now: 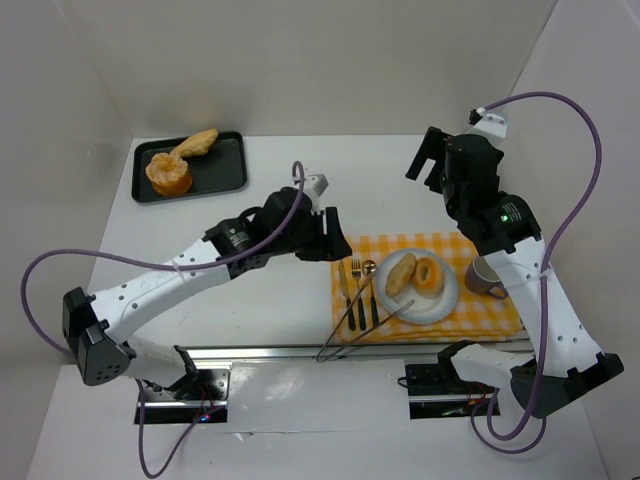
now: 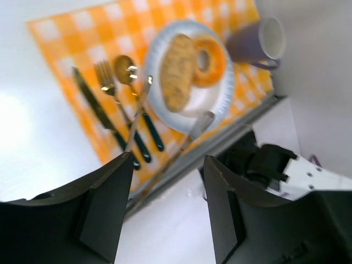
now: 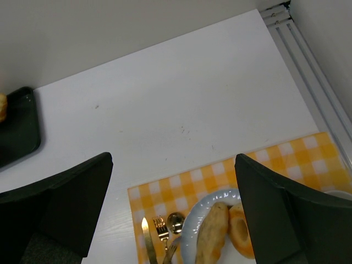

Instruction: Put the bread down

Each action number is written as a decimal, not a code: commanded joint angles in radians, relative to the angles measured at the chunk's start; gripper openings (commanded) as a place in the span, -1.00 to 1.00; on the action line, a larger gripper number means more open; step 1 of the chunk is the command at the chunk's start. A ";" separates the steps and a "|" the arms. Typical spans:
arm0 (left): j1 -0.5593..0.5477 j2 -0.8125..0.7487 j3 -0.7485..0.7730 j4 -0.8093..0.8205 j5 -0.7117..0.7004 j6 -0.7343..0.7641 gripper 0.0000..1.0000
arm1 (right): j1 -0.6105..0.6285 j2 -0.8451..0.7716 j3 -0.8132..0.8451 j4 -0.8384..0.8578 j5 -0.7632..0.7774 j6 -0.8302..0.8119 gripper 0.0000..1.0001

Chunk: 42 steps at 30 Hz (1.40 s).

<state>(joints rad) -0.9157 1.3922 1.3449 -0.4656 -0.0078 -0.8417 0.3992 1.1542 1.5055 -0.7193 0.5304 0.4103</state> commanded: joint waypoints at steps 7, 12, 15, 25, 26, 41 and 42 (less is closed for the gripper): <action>-0.027 0.131 -0.023 -0.047 0.052 0.228 0.29 | -0.005 -0.005 0.012 0.032 -0.007 -0.004 0.99; -0.087 0.283 -0.059 -0.002 0.111 0.253 0.29 | -0.005 0.006 0.012 0.031 -0.007 -0.004 0.99; -0.117 0.329 -0.070 -0.011 0.048 0.241 0.27 | -0.005 0.006 0.021 0.031 -0.007 -0.004 0.99; -0.135 0.452 -0.090 0.030 0.051 0.219 -0.01 | -0.005 0.016 0.010 0.031 -0.010 -0.004 0.99; -0.135 0.452 -0.099 0.030 0.051 0.219 -0.04 | -0.005 0.016 0.010 0.031 -0.010 -0.004 0.99; -0.124 0.389 -0.035 -0.094 -0.024 0.279 -1.00 | -0.005 0.025 0.010 0.031 -0.010 -0.004 0.99; -0.124 0.374 -0.024 -0.106 -0.024 0.288 -1.00 | -0.005 0.025 0.010 0.031 -0.010 -0.004 0.99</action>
<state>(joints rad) -1.0447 1.8427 1.2613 -0.5217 -0.0143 -0.5972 0.3992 1.1736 1.5051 -0.7181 0.5171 0.4099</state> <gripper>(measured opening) 0.032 0.993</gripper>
